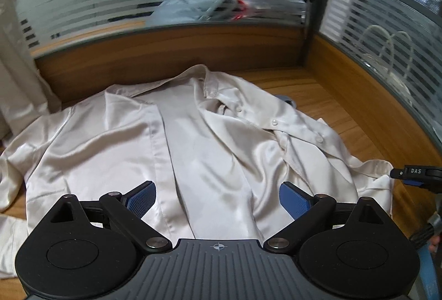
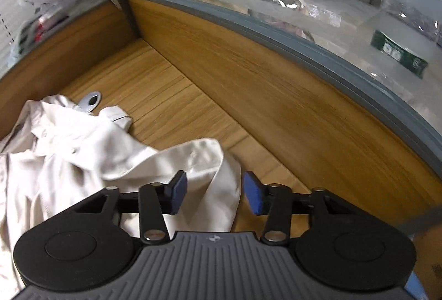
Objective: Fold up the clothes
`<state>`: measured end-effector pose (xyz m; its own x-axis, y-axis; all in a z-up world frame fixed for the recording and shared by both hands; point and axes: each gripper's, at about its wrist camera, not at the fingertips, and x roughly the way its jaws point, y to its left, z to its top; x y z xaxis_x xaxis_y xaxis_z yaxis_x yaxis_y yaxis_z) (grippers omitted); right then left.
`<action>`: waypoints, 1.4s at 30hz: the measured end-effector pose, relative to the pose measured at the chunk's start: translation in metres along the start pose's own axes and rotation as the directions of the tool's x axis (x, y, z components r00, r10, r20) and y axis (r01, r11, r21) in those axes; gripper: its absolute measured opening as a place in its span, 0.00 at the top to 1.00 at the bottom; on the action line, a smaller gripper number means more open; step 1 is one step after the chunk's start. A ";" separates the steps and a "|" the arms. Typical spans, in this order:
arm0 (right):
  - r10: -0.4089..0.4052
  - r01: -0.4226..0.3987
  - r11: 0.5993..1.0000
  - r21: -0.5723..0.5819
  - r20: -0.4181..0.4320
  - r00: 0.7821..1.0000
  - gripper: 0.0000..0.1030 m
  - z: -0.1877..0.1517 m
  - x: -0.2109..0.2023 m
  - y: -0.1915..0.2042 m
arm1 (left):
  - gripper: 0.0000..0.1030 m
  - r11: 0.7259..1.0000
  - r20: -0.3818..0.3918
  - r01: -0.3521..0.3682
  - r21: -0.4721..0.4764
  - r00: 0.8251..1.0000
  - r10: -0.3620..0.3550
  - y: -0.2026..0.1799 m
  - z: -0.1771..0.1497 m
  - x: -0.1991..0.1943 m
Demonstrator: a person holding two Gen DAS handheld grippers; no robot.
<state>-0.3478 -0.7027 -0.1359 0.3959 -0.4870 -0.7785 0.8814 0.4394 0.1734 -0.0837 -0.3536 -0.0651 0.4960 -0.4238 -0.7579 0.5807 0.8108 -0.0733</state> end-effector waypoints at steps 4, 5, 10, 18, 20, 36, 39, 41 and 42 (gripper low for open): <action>-0.008 0.008 0.999 -0.032 -0.011 1.000 0.66 0.008 0.020 0.002 | 0.06 0.998 -0.004 -0.035 -0.044 0.999 0.035 -0.001 0.001 0.000; -0.013 0.012 0.998 -0.054 -0.013 1.000 0.68 0.009 0.024 0.004 | 0.06 0.998 -0.003 -0.035 -0.046 0.999 0.034 0.000 0.002 0.000; -0.001 -0.001 0.994 -0.110 -0.022 1.000 0.97 0.010 0.028 0.005 | 0.06 0.998 -0.003 -0.032 -0.056 0.999 0.032 0.005 0.005 0.001; 0.170 -0.170 0.967 -0.192 -0.018 0.985 0.98 0.010 -0.042 0.024 | 0.06 0.997 -0.002 -0.029 -0.072 1.000 0.029 0.013 0.009 0.002; 0.225 -0.230 0.950 -0.210 -0.047 0.973 0.98 0.007 -0.060 0.033 | 0.06 0.997 0.005 -0.021 -0.070 1.000 0.021 0.018 0.011 0.001; 0.457 -0.508 0.820 -0.265 -0.232 0.859 0.98 -0.094 -0.179 0.166 | 0.06 0.992 -0.006 0.125 -0.004 0.992 -0.125 0.101 0.025 0.026; 0.438 -0.477 0.843 -0.248 -0.198 0.877 0.98 -0.109 -0.189 0.175 | 0.07 0.990 -0.006 0.138 0.039 0.990 -0.138 0.109 0.037 0.049; 0.414 -0.444 0.866 -0.230 -0.167 0.895 0.98 -0.115 -0.193 0.174 | 0.07 0.987 -0.011 0.137 0.086 0.991 -0.136 0.111 0.048 0.069; 0.402 -0.427 0.878 -0.218 -0.150 0.903 0.98 -0.116 -0.194 0.173 | 0.07 0.985 -0.014 0.131 0.113 0.991 -0.130 0.111 0.054 0.079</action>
